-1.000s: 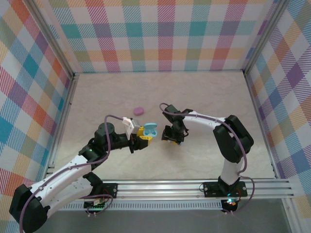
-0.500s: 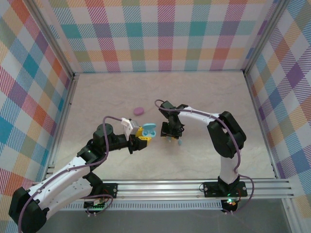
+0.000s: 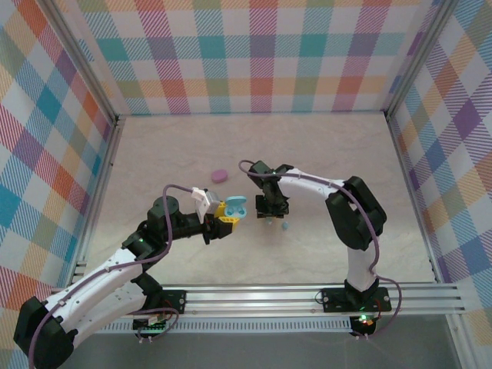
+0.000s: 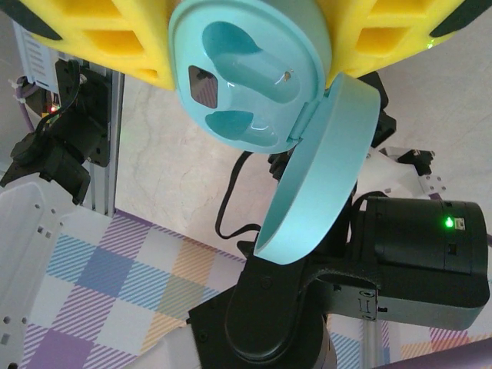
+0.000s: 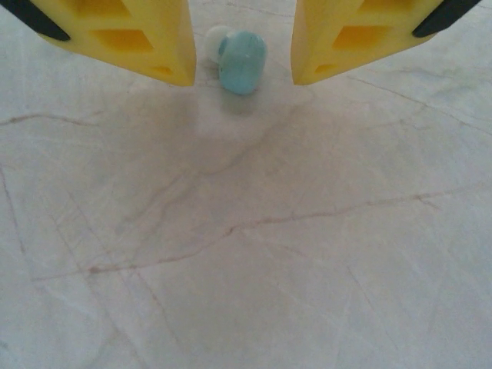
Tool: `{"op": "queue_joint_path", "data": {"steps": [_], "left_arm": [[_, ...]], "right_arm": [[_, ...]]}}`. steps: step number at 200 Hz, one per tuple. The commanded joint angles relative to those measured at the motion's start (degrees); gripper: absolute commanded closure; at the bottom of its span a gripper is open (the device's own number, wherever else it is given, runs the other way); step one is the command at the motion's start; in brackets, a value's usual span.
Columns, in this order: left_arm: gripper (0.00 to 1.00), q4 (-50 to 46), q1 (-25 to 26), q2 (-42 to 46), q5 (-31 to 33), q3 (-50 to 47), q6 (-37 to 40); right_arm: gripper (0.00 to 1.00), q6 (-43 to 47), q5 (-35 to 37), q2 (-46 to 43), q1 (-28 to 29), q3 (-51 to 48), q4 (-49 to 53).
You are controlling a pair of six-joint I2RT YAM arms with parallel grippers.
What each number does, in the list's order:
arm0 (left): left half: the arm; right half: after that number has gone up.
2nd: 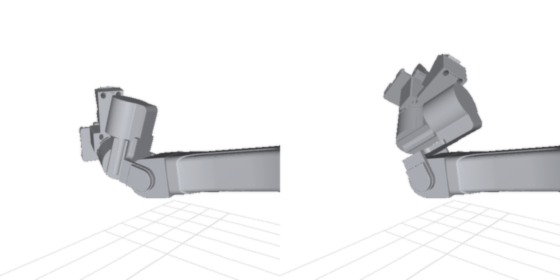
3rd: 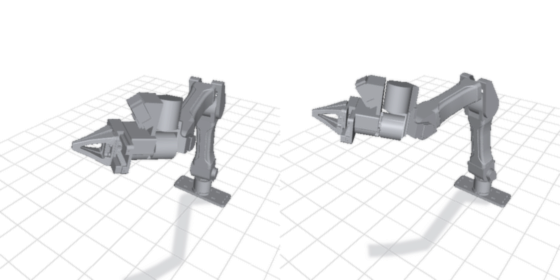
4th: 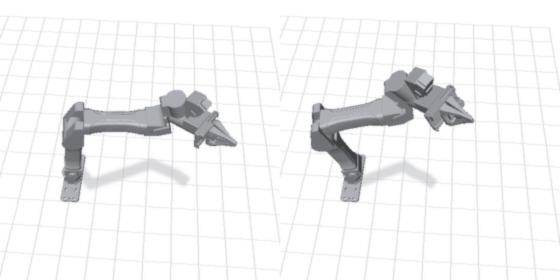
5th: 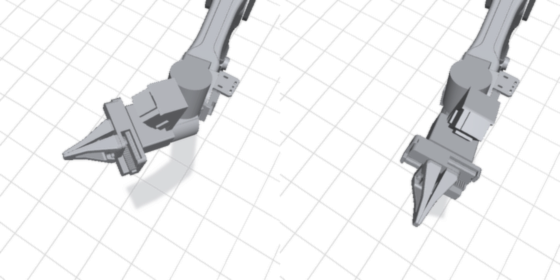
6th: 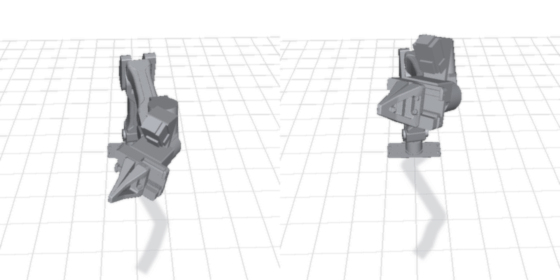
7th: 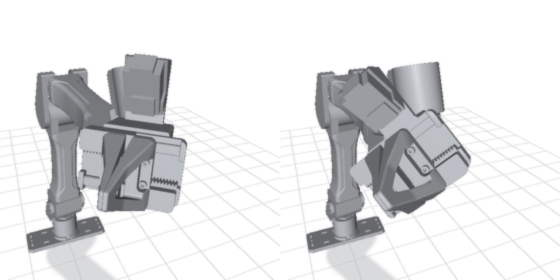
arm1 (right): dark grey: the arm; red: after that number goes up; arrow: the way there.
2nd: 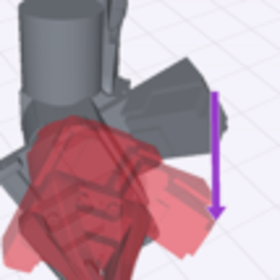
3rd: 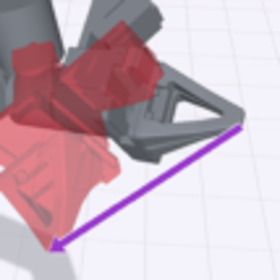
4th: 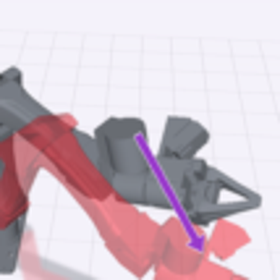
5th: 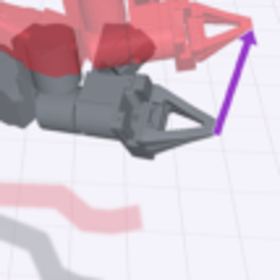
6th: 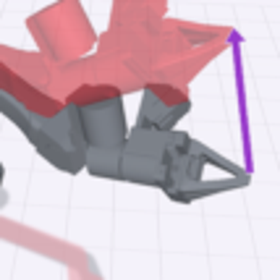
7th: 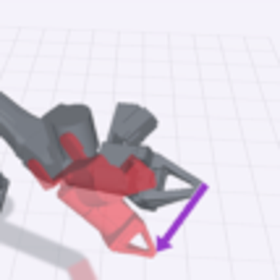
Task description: Insert wireless bluetooth earbuds into charging case
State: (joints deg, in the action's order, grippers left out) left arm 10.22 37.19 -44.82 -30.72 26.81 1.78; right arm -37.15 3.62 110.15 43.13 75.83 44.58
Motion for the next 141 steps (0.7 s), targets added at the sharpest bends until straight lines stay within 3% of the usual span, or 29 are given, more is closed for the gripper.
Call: {"op": "queue_joint_path", "data": {"steps": [1,102,141], "left_arm": [[0.59,-0.3,-0.6,0.9,0.1,-0.4,0.9],[0.59,-1.0,-0.6,1.2,-0.5,-0.2,0.7],[0.59,-1.1,-0.5,1.3,-0.6,-0.3,0.7]], "right_arm": [[0.64,2.5,3.2,-0.8,1.6,1.1,3.3],[0.69,4.7,3.8,3.3,2.4,4.0,5.0],[0.77,4.9,3.5,4.3,2.4,4.1,5.2]]}}
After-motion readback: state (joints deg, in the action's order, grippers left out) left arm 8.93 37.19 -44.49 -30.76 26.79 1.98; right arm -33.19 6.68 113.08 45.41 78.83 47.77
